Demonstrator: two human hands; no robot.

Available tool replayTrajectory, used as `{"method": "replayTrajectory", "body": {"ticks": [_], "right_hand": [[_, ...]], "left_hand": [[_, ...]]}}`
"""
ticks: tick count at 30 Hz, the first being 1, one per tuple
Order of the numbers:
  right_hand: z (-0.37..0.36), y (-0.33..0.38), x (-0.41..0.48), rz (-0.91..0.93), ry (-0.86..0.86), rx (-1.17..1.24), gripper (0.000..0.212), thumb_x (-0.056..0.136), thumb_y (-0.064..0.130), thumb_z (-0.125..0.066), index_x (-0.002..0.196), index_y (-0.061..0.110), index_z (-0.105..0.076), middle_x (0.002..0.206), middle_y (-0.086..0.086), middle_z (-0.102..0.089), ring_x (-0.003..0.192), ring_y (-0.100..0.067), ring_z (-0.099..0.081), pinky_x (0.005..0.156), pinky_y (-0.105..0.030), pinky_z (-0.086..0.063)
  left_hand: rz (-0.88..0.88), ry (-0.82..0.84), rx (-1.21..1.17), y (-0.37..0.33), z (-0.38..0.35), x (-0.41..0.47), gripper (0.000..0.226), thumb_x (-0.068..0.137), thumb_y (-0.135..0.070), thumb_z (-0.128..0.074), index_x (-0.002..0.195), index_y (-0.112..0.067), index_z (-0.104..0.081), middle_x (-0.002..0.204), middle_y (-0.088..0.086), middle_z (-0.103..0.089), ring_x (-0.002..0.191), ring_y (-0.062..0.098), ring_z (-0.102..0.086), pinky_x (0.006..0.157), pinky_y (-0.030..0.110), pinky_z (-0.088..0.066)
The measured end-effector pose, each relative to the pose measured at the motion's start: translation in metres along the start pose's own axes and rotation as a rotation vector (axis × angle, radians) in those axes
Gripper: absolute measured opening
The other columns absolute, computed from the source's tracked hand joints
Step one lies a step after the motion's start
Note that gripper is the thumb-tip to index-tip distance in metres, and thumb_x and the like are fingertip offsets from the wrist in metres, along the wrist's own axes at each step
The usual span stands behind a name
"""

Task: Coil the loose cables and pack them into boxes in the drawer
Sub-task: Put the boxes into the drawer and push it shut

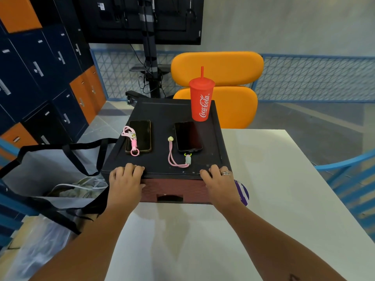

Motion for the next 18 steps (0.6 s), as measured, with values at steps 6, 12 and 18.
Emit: {"method": "replayTrajectory", "body": {"ticks": [6,12,18], "right_hand": [[0.007,0.003,-0.001,0.017,0.031,-0.041,0.069,0.086,0.018,-0.064,0.140,0.015,-0.022,0.144,-0.013,-0.029,0.130,-0.035,-0.033,0.105,-0.041,-0.034],[0.006,0.002,-0.002,0.029,-0.021,-0.013,0.061,0.092,0.021,-0.055,0.142,0.017,-0.021,0.144,-0.012,-0.029,0.128,-0.033,-0.034,0.104,-0.039,-0.036],[0.000,-0.004,-0.004,0.034,-0.035,0.118,0.057,0.094,0.031,-0.045,0.145,0.021,-0.021,0.146,-0.009,-0.028,0.129,-0.031,-0.033,0.105,-0.040,-0.033]], "left_hand": [[0.003,0.016,-0.002,-0.002,0.001,0.008,0.035,0.073,-0.026,-0.075,0.099,-0.016,-0.054,0.097,0.008,-0.054,0.088,0.027,-0.051,0.078,0.040,-0.045],[0.012,0.053,-0.017,-0.003,0.011,0.010,0.037,0.086,-0.035,-0.059,0.115,-0.020,-0.043,0.113,0.003,-0.046,0.103,0.021,-0.044,0.088,0.033,-0.041],[-0.013,0.213,0.022,-0.008,0.016,0.008,0.049,0.083,-0.039,-0.059,0.123,-0.023,-0.036,0.122,-0.001,-0.041,0.109,0.016,-0.041,0.092,0.029,-0.042]]}}
Point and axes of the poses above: each hand's wrist, its own x-axis towards the middle knuckle, its own z-axis out of the back of the hand, y = z × x, the point moved 8 cm from there along x, towards the middle knuckle
